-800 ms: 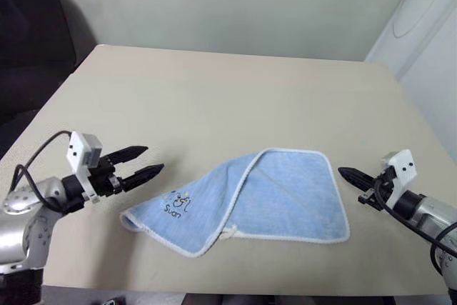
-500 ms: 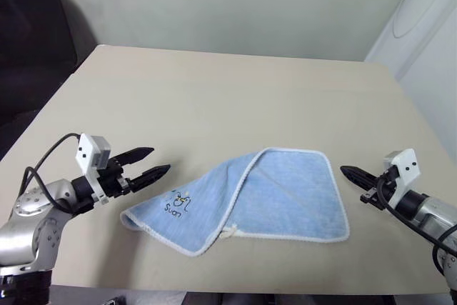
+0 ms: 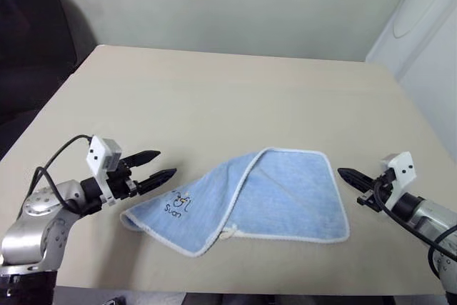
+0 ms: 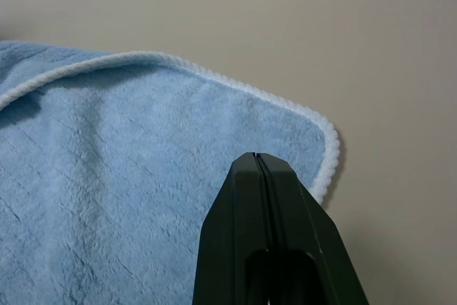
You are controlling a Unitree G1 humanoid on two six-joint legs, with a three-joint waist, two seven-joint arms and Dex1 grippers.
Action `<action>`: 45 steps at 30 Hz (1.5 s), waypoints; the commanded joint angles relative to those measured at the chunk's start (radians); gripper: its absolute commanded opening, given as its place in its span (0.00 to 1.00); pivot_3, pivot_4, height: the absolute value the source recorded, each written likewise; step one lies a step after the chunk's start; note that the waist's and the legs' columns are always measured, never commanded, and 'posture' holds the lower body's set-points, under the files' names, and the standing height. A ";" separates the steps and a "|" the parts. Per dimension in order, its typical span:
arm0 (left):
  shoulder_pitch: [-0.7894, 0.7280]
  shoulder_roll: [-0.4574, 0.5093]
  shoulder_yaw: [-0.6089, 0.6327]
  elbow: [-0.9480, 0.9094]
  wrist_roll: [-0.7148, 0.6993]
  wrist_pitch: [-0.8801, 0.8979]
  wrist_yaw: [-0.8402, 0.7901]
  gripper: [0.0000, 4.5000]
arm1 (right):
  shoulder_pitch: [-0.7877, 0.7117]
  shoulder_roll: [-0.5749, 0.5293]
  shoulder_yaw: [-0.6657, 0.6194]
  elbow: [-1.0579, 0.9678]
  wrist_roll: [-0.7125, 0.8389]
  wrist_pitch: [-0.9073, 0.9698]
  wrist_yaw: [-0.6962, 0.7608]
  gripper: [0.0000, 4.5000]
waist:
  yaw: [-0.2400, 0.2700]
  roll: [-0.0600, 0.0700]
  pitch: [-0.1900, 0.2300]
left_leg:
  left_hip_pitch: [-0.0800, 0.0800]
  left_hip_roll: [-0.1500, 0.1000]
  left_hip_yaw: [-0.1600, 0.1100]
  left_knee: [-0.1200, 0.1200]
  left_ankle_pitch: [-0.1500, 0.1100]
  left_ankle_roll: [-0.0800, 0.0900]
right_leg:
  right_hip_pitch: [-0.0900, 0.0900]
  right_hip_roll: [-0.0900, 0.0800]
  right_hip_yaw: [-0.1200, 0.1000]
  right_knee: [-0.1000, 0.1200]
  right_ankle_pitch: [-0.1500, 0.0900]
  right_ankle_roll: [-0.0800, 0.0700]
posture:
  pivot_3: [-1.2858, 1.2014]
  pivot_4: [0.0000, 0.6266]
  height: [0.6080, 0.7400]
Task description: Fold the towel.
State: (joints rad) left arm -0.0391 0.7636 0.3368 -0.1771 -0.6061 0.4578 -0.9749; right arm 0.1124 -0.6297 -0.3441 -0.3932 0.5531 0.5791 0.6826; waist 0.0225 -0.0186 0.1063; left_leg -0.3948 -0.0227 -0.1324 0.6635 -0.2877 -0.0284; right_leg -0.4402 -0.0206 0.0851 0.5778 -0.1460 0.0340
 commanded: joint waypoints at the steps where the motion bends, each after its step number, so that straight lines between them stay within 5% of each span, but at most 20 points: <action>1: 0.005 0.006 0.021 -0.054 -0.014 -0.006 0.007 0.86 | -0.020 -0.007 -0.008 0.020 -0.021 -0.039 -0.006 0.00 | 0.000 0.000 0.000 | 0.000 0.000 0.000 0.000 0.000 0.000 | 0.000 0.000 0.000 0.000 0.000 0.001 | 0.52 0.24 1.00; 19: 0.000 0.000 -0.036 -0.074 0.021 -0.048 -0.001 0.86 | -0.099 -0.009 0.020 0.085 -0.080 -0.070 -0.019 0.00 | 0.000 0.002 -0.001 | 0.001 0.000 0.000 0.000 0.000 0.000 | 0.001 0.000 0.000 0.000 0.001 -0.002 | 0.52 0.24 1.00; 29: 0.019 0.129 -0.107 -0.105 0.106 -0.185 -0.205 0.86 | -0.116 -0.007 0.049 0.092 -0.084 -0.070 -0.010 0.00 | 0.000 0.002 -0.001 | 0.001 0.000 0.000 0.000 0.000 0.000 | 0.000 0.000 0.000 0.001 0.002 -0.003 | 0.52 0.24 1.00; 36: -0.060 0.264 -0.248 -0.126 0.123 -0.260 -0.465 0.86 | -0.157 -0.004 0.084 0.123 -0.094 -0.079 -0.009 0.00 | 0.001 0.003 -0.002 | 0.000 0.000 -0.001 0.000 0.000 0.000 | -0.001 0.000 0.000 0.001 0.003 -0.005 | 0.52 0.24 1.00; 45: -0.230 0.264 -0.583 -0.096 0.245 -0.341 -0.638 0.86 | -0.090 0.027 0.082 0.050 -0.075 -0.060 -0.039 0.00 | 0.001 0.006 -0.004 | -0.005 0.001 -0.001 0.000 0.000 0.000 | -0.004 -0.001 0.000 0.001 0.005 -0.007 | 0.52 0.24 1.00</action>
State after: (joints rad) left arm -0.2557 1.0100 -0.1952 -0.2693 -0.3845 0.1584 -1.5463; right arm 0.0138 -0.6003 -0.2349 -0.2883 0.4668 0.5208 0.6572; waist 0.0236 -0.0129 0.1020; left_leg -0.3995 -0.0216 -0.1336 0.6635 -0.2880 -0.0281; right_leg -0.4442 -0.0218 0.0847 0.5785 -0.1413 0.0266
